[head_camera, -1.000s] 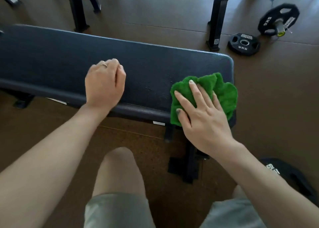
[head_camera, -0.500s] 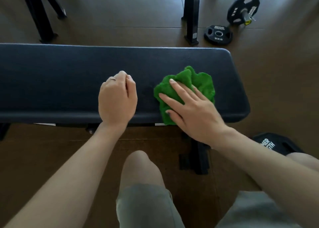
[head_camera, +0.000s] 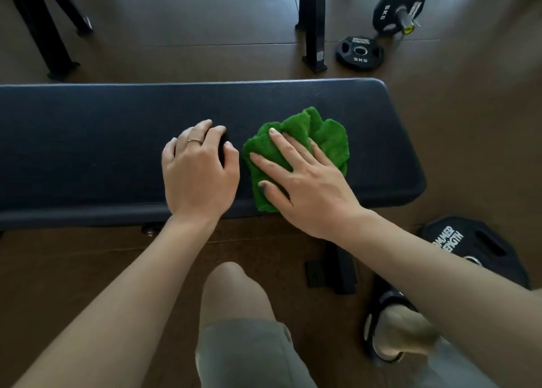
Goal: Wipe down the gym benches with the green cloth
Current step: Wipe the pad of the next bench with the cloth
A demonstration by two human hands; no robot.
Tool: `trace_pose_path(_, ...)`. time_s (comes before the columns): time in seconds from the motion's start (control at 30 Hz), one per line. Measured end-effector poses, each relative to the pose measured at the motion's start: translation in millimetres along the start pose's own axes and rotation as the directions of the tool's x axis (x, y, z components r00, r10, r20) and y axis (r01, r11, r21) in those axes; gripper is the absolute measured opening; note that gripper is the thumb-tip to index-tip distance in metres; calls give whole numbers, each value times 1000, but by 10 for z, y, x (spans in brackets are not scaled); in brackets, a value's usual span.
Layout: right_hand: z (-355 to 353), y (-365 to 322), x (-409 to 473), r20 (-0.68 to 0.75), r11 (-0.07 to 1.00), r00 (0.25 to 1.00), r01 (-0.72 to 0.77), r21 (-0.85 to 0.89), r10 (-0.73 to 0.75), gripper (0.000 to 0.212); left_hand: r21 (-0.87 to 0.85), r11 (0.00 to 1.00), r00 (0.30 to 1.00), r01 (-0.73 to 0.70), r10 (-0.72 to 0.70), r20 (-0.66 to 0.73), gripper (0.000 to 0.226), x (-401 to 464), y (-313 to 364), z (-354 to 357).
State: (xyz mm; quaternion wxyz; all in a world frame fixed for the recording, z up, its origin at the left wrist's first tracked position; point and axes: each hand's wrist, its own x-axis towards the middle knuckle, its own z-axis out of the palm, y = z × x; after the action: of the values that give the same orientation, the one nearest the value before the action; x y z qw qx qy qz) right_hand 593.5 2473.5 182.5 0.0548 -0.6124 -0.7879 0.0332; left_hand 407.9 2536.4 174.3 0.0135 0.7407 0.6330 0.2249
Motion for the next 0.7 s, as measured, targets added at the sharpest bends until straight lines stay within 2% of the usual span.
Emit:
trace_pose_path(0.1, -52, 364, -350, -5, 995, 998, 55, -77, -55, 54, -4, 1000, 1000, -3, 3, -12, 45, -14, 9, -4)
trace_pose_path(0.2, -78, 525, -511, -8, 996, 999, 33, -82, -34, 52, 4, 1000, 1000, 10, -10, -22, 45, -2, 45, 9)
trace_pose_path(0.37, -47, 84, 139, 3, 998, 1000, -26, 51, 26, 53, 55, 999, 1000, 0, 0, -2, 46, 3, 66, 15)
trace_pose_path(0.5, -63, 36, 571, 96, 992, 992, -91, 86, 83, 53, 61, 998, 1000, -8, 8, -4, 48, -2, 58, 9)
trace_pose_path(0.6, -90, 86, 95, 87, 992, 994, -76, 105, 68, 54, 56, 998, 1000, 2, -1, -9, 51, -6, 72, 7)
trace_pose_path(0.7, -103, 134, -395, 82, 998, 996, -40, 53, 35, 56, 48, 999, 1000, 9, -9, -17, 51, 2, 79, 11)
